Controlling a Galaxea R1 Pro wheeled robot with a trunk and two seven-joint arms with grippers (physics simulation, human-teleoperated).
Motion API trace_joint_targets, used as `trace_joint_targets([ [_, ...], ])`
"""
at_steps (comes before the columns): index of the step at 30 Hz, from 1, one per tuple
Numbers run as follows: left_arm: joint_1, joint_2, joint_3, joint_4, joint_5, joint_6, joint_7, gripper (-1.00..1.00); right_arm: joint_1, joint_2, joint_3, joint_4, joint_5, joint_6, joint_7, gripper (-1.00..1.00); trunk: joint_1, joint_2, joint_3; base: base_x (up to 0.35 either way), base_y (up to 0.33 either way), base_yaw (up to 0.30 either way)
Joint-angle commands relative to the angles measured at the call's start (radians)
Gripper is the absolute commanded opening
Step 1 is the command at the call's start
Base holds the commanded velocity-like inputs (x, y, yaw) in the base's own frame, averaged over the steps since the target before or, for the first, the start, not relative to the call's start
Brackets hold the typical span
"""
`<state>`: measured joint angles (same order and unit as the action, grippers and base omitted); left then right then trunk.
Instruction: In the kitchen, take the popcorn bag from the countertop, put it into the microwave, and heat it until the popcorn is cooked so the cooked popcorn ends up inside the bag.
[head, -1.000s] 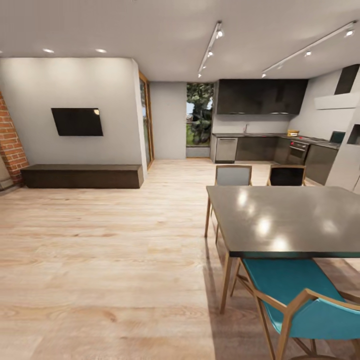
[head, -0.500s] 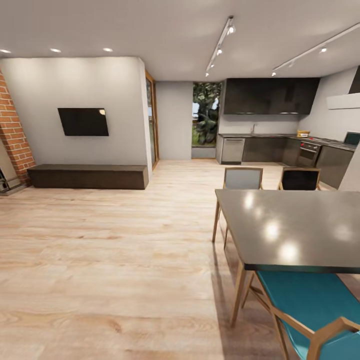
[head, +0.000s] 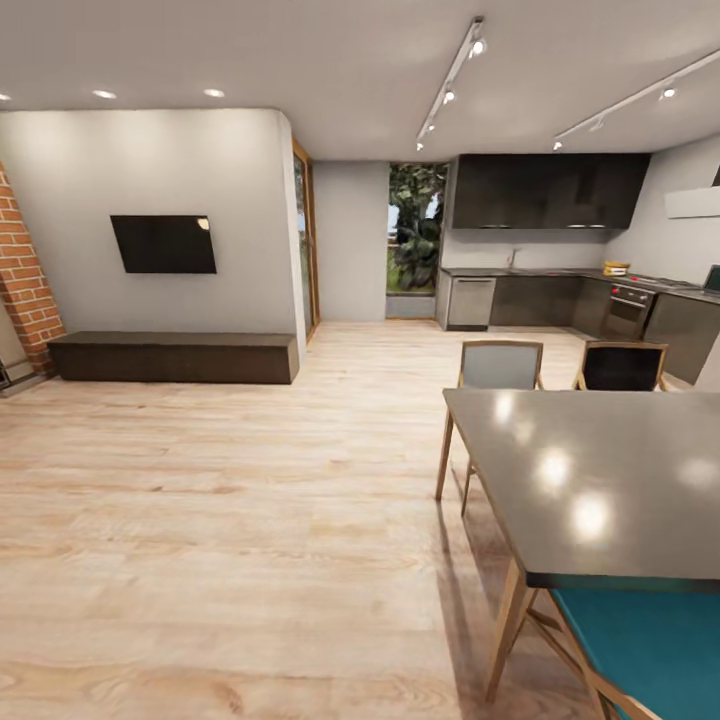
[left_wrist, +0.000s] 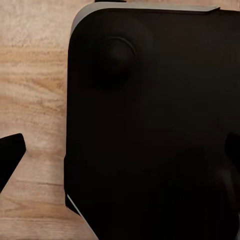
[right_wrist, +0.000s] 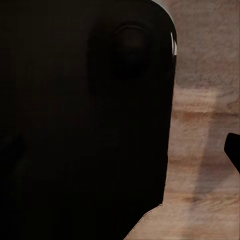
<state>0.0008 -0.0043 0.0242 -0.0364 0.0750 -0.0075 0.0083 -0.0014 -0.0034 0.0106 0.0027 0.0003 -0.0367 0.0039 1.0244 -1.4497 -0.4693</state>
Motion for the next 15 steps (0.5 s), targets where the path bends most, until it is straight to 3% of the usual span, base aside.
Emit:
trace_joint_targets([
  [1,0.000,0.000,0.002,-0.001,0.008,-0.001,0.001,1.00,0.000,0.000,0.001,0.000,0.000,-0.003,0.001,1.00,0.001,0.000,-0.001,0.319,0.110,0.000],
  [15,0.000,0.000,0.002,0.000,0.008,0.000,0.002,1.00,0.000,-0.001,0.003,0.000,0.001,-0.003,0.001,1.00,0.001,0.000,-0.001,0.319,0.110,0.000],
])
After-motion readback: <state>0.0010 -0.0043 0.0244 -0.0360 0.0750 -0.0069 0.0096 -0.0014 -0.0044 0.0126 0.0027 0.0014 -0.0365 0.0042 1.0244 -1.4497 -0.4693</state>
